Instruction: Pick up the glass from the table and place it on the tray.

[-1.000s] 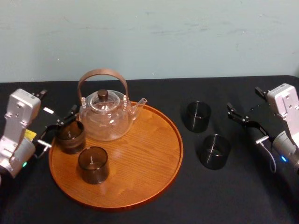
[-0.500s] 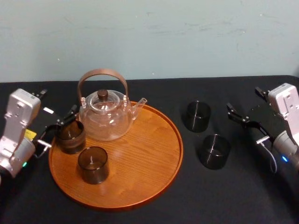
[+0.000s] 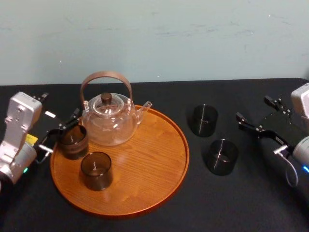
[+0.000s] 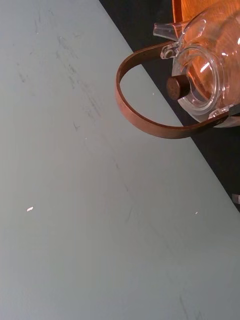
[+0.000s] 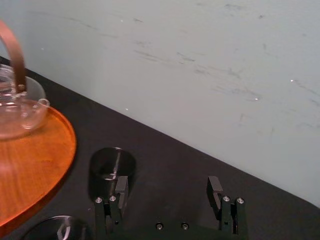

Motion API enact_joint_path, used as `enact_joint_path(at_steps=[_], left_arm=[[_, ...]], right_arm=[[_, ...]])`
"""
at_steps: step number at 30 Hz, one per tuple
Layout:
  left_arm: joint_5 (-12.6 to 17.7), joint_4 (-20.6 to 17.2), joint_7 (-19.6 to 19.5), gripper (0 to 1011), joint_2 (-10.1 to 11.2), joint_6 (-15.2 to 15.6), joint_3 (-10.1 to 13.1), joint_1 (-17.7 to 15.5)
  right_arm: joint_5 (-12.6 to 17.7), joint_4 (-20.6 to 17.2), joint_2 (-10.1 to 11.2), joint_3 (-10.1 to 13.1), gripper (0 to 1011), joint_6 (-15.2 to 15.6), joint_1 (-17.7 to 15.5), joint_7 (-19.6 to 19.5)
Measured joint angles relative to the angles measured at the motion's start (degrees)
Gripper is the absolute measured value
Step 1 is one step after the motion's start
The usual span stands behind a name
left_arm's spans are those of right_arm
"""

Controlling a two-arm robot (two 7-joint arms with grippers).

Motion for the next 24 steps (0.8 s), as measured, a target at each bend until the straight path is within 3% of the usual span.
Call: enact_joint_path(at_steps=[9,17,24], left_arm=[[0.0,0.0,0.0,1001,0.0,0.0,0.0,0.0],[0.0,0.0,0.0,1001,0.0,0.0,0.0,0.0],[0.0,0.0,0.0,1001,0.0,0.0,0.0,0.0]], right_arm=[[3.75,-5.57,3.23,3.07,1002,2.97,-4.59,5.14],[4.93,-8.73,6.77,4.54,1002,4.39,-7.56,10.86],[5.03,-10.16,8.67,5.18,1002,4.57,-9.03,15.05]])
